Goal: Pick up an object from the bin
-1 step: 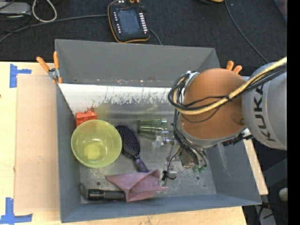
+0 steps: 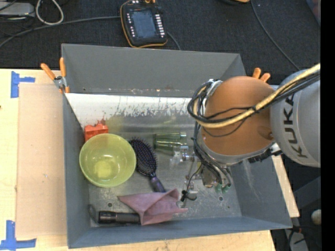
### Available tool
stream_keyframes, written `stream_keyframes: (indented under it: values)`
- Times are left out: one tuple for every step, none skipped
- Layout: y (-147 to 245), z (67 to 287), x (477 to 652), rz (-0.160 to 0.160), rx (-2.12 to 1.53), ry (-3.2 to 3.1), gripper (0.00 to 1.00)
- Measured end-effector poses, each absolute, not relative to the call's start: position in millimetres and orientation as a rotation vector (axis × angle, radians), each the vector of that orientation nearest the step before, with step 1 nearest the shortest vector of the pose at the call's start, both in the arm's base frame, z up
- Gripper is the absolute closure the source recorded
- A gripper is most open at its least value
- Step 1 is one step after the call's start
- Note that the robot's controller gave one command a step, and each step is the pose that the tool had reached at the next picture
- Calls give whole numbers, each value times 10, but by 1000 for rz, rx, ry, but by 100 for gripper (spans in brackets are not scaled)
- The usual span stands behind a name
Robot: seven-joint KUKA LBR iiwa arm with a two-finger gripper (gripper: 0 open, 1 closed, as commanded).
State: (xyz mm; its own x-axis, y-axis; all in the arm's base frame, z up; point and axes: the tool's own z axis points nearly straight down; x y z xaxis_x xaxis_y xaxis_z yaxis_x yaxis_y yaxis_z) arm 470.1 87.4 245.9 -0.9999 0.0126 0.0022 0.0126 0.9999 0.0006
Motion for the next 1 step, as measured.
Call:
stream_keyframes:
  values:
    - [1017, 2084, 4722, 0, -256, -3126, 0]
